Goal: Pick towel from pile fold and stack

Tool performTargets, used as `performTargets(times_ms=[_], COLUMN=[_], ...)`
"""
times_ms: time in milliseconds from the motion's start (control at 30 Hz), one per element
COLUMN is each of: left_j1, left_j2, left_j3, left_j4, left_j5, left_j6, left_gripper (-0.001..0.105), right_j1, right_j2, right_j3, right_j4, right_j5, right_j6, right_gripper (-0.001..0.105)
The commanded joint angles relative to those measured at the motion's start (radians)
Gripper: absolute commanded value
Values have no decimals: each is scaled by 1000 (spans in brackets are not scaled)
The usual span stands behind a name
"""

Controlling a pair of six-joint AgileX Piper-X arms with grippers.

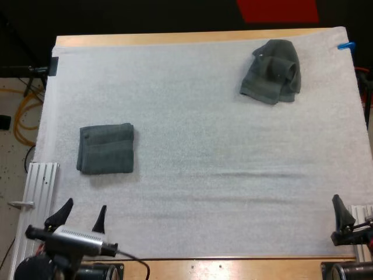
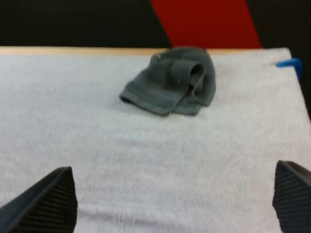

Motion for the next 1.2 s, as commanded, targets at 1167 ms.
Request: performTargets(times_ms=[1167], left_j1=[2], left_j2=[-136], left_j3=[125], left_j4=[-62], left_j5=[6], left_j6=[-9], left_gripper=[61], right_j1=[-3], right_j2=[-37], right_j3=[56], right_j4=[42], right_j5=[-8], right_j6=[-11], right_gripper=[79])
